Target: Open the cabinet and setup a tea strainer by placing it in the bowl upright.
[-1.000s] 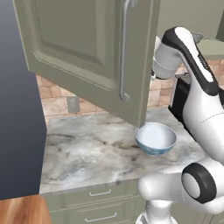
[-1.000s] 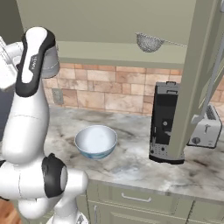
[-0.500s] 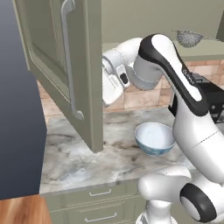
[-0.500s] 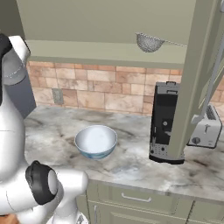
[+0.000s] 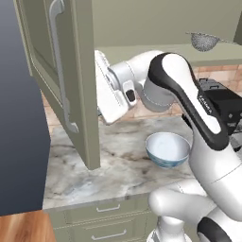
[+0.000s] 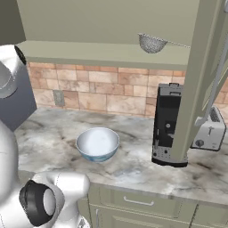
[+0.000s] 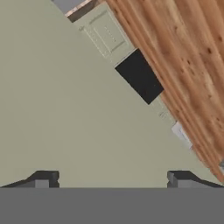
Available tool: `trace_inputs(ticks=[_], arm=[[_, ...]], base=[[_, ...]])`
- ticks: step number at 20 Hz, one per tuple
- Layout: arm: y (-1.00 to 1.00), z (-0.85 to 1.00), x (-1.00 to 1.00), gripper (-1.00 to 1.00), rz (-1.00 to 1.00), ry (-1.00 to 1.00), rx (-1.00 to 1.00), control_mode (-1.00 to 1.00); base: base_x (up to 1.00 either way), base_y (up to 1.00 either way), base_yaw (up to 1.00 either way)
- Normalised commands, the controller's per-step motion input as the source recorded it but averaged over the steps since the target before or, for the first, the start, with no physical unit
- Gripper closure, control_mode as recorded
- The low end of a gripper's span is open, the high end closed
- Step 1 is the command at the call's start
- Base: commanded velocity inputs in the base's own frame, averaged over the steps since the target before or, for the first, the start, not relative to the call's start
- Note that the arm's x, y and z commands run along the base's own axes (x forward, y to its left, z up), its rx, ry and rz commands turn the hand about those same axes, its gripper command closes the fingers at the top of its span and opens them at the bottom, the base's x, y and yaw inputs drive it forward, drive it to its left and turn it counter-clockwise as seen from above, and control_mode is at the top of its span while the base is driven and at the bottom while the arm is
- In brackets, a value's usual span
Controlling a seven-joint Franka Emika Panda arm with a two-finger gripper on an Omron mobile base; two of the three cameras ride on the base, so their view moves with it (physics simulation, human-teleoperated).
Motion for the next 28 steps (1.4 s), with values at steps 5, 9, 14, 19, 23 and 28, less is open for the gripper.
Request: trace_inputs(ticks=[5,9,14,19,23,28], arm=[[-0.92,-0.52,0.60,-1.00,-0.06,0.02,-0.02,-1.00],[-1.00,-0.59,0.54,-1.00,-0.01,-0.02,-0.08,-1.00],[-0.91,-0.60,0.31,-1.00,0.00,-0.12,-0.27,-1.00],[-0.70,-0.38,0.31,-1.00,0.01,-0.19,-0.47,-1.00],[-0.67,-0.23,0.16,-1.00,0.03,-0.26,-0.53,-1.00],[-0.63,-0.18,0.08,-1.00,0.12,-0.33,-0.50,-1.00]], base=[[0.00,0.00,0.00],[0.00,0.00,0.00],[0.00,0.00,0.00],[0.00,0.00,0.00],[0.00,0.00,0.00],[0.00,0.00,0.00]])
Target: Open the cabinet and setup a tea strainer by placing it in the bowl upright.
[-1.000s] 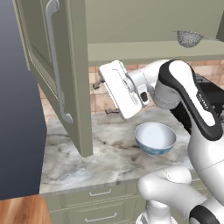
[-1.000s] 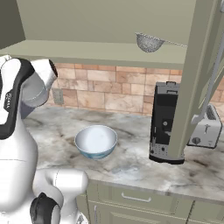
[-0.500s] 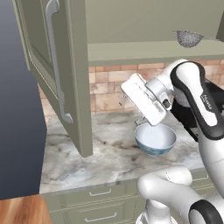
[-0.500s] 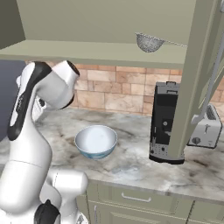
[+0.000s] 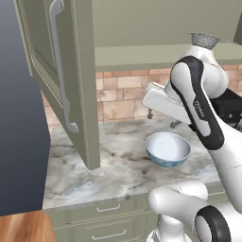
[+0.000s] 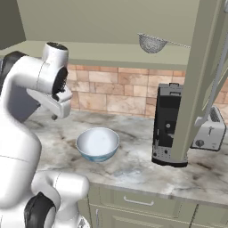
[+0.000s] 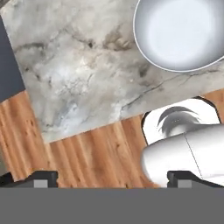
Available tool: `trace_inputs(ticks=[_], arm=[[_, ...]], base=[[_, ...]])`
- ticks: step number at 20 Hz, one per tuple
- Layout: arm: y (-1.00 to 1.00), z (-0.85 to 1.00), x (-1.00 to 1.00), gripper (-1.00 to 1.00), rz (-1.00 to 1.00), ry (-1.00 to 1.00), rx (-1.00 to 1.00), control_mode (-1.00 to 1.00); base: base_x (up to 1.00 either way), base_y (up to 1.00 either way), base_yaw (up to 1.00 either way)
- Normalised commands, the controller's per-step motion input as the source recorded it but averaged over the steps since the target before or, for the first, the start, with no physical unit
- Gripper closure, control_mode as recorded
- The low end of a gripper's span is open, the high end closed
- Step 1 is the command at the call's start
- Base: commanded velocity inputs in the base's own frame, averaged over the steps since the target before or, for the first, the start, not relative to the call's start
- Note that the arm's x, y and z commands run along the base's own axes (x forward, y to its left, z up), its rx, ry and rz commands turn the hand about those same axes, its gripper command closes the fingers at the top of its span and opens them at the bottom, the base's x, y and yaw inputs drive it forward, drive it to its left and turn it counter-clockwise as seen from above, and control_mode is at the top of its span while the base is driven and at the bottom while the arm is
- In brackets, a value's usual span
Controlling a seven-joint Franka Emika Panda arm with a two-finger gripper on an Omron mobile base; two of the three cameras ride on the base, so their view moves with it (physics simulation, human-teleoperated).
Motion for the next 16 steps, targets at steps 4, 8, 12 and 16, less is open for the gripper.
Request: trace_inputs(ticks=[4,8,12,16], arm=[[-0.82,-0.26,-0.11,-1.00,0.27,-0.46,-0.39,-1.00],[-0.83,0.00,-0.04,-1.00,0.41,-0.58,-0.28,-1.00],[-0.85,0.05,-0.15,-1.00,0.36,-0.60,-0.42,-1.00],[-0.57,0.16,-0.02,-1.00,0.33,-0.46,-0.51,-1.00]], base=[[0.00,0.00,0.00],[0.00,0.00,0.00],[0.00,0.00,0.00],[0.00,0.00,0.00]])
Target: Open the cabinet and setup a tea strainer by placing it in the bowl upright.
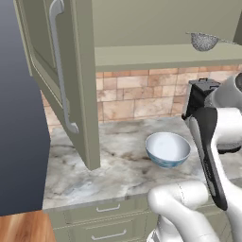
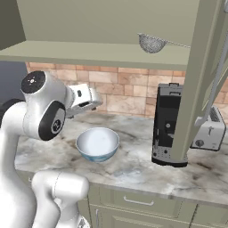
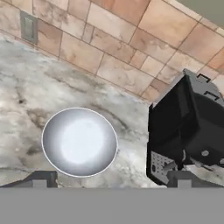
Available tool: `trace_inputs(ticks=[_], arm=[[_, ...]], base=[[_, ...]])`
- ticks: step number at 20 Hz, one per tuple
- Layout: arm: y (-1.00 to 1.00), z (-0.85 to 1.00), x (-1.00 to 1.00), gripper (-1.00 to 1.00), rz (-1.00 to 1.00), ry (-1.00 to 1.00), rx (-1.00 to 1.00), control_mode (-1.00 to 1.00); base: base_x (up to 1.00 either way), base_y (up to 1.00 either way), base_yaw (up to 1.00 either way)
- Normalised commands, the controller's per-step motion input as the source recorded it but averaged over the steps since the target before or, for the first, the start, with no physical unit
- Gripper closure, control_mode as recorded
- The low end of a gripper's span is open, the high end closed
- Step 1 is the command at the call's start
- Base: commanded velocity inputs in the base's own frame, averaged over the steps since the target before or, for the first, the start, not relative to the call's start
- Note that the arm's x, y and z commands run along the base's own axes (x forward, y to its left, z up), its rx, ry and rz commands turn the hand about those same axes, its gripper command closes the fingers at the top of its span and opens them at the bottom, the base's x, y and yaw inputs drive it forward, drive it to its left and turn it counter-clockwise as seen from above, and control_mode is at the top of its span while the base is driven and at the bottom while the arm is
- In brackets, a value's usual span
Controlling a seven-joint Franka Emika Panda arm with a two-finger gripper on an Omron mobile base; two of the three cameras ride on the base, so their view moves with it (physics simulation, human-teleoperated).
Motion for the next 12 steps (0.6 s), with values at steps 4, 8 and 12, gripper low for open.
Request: trace_inputs(ticks=[4,8,12], arm=[[-0.40,0.36,0.00,-1.00,0.18,-0.10,-0.50,-1.00],[-0.07,0.67,0.00,-1.00,0.02,0.04,-0.41,-1.00],[0.00,0.69,0.00,-1.00,0.00,0.16,-0.28,-1.00]], base=[[0.00,0.00,0.00],[0.00,0.00,0.00],[0.00,0.00,0.00]])
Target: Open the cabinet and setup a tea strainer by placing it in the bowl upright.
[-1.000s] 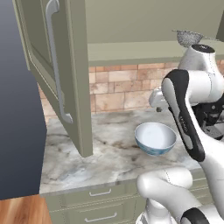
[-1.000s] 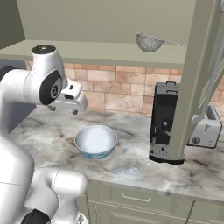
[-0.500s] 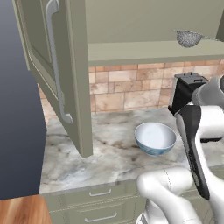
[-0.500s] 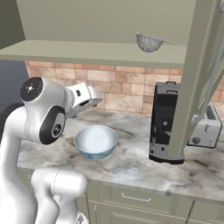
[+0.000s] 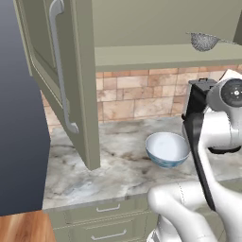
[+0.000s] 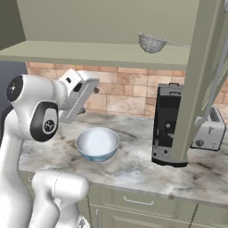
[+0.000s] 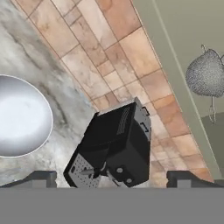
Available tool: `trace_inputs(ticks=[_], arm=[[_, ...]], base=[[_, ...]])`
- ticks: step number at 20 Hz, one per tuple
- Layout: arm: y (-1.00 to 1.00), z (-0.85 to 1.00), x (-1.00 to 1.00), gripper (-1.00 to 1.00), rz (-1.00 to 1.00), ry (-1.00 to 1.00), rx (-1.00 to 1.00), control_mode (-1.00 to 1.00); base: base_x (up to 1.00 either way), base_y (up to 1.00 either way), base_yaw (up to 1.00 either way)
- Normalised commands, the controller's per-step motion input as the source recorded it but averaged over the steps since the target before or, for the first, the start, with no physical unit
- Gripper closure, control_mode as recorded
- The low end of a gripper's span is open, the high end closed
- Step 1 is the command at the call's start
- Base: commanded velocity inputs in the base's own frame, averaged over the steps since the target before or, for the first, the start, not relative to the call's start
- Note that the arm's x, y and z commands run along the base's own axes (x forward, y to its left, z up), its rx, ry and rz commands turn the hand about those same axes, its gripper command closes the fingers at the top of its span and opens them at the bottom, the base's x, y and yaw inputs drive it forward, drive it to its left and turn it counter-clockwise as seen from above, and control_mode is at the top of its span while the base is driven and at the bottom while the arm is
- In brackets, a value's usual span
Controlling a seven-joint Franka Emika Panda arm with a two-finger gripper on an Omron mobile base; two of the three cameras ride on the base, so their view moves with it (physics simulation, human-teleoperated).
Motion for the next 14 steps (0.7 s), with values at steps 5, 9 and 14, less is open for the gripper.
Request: trace_inputs(ticks=[5,9,14], arm=[[-0.14,0.59,0.00,-1.00,-0.13,0.09,-0.03,-1.00],[-0.09,0.66,-0.01,-1.00,-0.14,0.00,0.00,-1.00],[-0.02,0.54,0.04,-1.00,-0.07,-0.01,0.01,-1.00]], base=[[0.00,0.00,0.00],[0.00,0.00,0.00],[0.00,0.00,0.00]])
